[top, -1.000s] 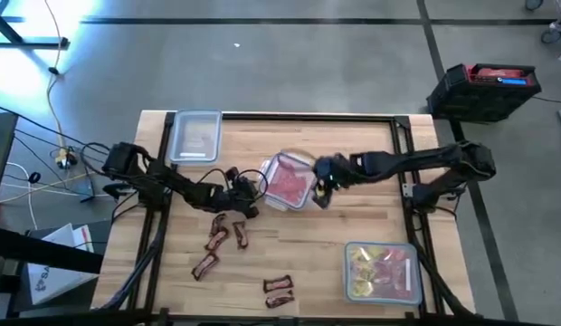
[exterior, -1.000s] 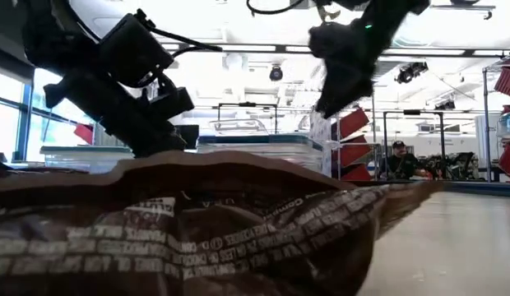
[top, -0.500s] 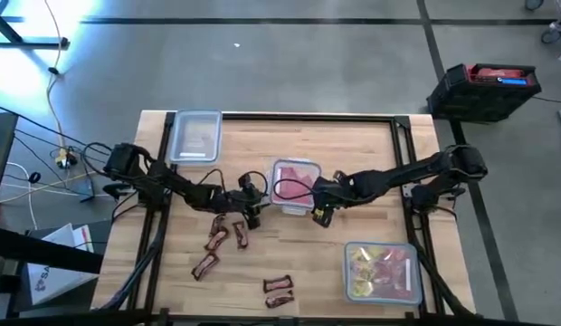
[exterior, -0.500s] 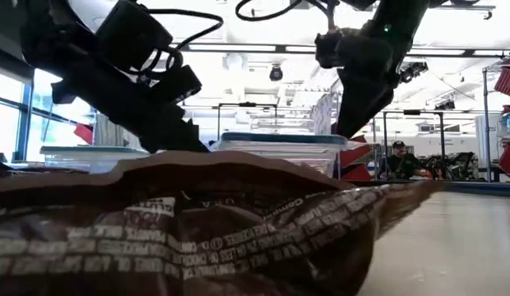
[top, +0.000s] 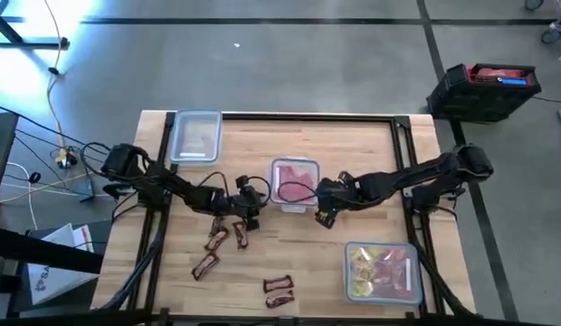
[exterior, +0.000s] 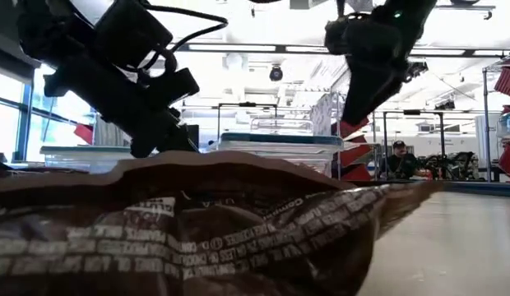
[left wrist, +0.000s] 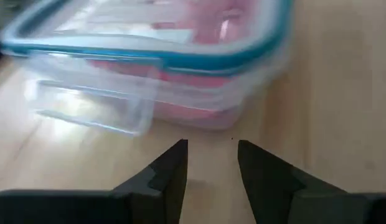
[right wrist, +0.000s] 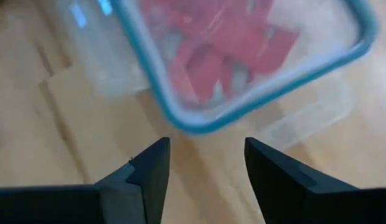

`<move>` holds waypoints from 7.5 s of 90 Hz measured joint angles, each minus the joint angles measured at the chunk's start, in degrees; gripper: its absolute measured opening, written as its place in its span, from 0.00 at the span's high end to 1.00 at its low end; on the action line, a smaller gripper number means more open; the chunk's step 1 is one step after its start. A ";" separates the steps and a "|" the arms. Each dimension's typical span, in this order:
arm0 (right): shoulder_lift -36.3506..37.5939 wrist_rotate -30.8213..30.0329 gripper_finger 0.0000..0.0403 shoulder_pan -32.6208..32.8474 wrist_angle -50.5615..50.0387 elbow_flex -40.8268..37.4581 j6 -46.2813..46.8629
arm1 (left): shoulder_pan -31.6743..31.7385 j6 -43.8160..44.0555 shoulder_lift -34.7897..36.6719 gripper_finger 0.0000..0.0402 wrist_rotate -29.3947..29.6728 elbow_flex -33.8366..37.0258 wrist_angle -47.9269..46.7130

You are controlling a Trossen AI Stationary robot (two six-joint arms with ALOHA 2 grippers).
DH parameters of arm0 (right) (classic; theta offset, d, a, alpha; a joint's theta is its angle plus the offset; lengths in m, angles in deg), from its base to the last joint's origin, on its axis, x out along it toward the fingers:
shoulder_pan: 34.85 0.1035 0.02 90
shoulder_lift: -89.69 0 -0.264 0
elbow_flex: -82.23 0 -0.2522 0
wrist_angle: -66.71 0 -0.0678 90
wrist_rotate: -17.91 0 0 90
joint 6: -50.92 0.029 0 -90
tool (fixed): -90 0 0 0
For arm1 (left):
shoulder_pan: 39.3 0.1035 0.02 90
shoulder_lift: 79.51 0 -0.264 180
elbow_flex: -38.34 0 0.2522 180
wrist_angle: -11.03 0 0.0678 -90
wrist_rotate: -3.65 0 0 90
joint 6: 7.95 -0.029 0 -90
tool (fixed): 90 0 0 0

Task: Sort candy
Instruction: Open the transparent bin

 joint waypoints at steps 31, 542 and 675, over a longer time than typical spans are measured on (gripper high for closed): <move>-6.23 -3.30 0.56 3.96 3.11 -0.98 7.00 | 3.66 -1.09 0.00 0.69 -0.92 -2.46 0.36; 0.61 0.29 0.67 -0.02 8.97 -8.96 -10.77 | -2.75 -0.54 3.80 0.69 4.36 -7.27 -12.35; -4.03 -4.02 0.67 -2.36 -16.39 6.98 -12.86 | -2.70 -2.51 2.24 0.69 -7.66 -7.51 -13.37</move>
